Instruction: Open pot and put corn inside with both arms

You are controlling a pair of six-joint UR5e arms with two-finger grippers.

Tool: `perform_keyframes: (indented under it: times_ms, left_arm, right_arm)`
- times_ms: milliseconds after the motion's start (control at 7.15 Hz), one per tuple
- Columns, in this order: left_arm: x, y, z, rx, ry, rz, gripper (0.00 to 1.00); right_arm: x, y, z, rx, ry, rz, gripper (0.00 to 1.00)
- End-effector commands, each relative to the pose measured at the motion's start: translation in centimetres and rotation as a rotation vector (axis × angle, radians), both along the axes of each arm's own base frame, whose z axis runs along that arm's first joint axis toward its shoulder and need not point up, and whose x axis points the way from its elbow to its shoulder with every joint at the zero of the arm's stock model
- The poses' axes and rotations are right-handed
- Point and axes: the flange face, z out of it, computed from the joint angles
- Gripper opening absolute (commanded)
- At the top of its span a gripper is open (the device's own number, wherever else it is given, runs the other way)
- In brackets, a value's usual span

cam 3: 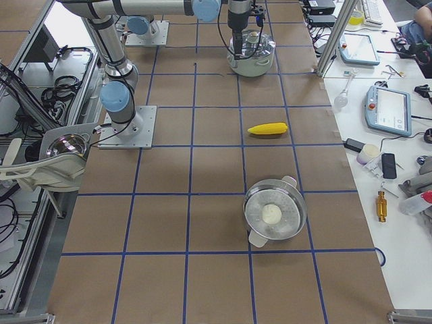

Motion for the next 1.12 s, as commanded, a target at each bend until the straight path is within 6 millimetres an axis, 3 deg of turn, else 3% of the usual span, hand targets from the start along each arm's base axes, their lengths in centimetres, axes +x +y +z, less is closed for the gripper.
perform_keyframes:
  times_ms: [0,140,419,699,839,978]
  left_arm:
    - [-8.0,-5.0,-4.4,-0.037,0.032,-0.022,0.96]
    - [-12.7,-5.5,-7.7,-0.012,-0.007,-0.037,0.96]
    - [-13.4,-7.5,-13.1,0.04,-0.068,-0.038,0.9]
    - [-14.4,-7.7,-15.7,0.082,-0.07,0.007,0.9]
    - [-15.7,-7.8,-15.9,0.045,-0.059,0.005,0.91]
    - [-15.7,-7.5,-16.9,0.059,-0.062,0.004,0.91]
  right_arm:
    - [0.0,0.0,0.0,0.0,0.001,-0.001,1.0]
    - [0.0,0.0,0.0,-0.002,-0.002,-0.002,1.0]
    - [0.0,0.0,0.1,-0.002,0.001,-0.002,1.0]
    - [-0.1,0.0,-0.1,0.0,0.001,-0.002,1.0]
    - [0.0,0.0,-0.1,0.003,0.001,-0.001,1.0]
    - [-0.1,0.0,-0.2,0.004,0.001,-0.002,1.0]
